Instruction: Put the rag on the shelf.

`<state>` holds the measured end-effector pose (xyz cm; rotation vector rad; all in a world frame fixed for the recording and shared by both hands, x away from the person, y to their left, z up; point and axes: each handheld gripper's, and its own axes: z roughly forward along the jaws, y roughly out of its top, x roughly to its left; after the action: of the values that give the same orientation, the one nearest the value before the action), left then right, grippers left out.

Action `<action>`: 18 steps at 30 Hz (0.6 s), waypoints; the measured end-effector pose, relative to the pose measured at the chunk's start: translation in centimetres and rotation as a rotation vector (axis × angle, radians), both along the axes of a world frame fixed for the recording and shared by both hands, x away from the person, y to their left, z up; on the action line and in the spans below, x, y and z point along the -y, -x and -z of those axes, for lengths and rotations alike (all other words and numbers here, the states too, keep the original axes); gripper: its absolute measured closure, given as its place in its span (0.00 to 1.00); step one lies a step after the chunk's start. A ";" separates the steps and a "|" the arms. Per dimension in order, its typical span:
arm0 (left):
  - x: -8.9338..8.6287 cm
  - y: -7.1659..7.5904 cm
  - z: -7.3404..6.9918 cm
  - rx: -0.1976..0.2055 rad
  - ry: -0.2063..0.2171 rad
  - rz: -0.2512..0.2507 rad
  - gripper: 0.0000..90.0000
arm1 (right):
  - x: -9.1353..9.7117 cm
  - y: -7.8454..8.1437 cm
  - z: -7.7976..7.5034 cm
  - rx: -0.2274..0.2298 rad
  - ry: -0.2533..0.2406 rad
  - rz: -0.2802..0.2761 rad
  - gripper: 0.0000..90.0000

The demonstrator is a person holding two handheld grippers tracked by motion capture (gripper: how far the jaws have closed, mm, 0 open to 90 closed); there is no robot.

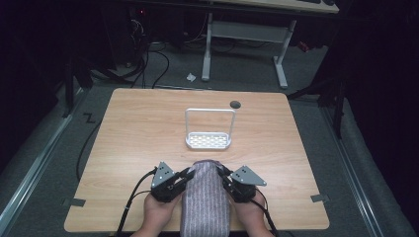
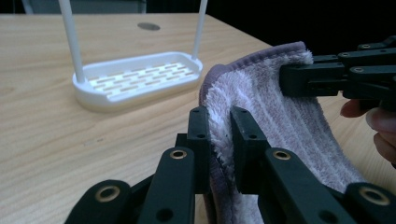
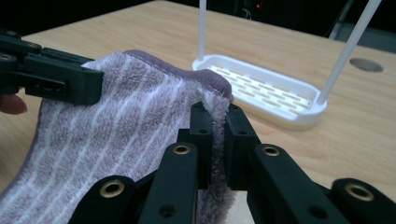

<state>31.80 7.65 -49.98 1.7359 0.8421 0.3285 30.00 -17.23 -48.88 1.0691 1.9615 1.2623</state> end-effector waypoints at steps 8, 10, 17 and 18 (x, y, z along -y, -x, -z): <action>0.5 -0.7 -2.6 0.037 0.022 -0.007 0.88 | -0.1 -0.4 -1.8 0.066 0.004 -0.011 0.93; 0.6 -1.0 -3.5 0.048 0.024 -0.009 0.88 | 0.0 -0.6 -2.1 0.074 0.003 -0.010 0.93; 0.8 -1.7 -6.4 0.112 0.027 -0.017 0.88 | 0.8 -1.4 -4.7 0.132 -0.033 0.011 0.93; 0.8 -1.7 -6.7 0.125 0.029 -0.020 0.88 | 0.9 -1.5 -5.0 0.140 -0.036 0.014 0.93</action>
<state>33.51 6.90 -43.25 1.6626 0.7704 0.4315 31.51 -18.14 -43.86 0.9826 1.8301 1.3327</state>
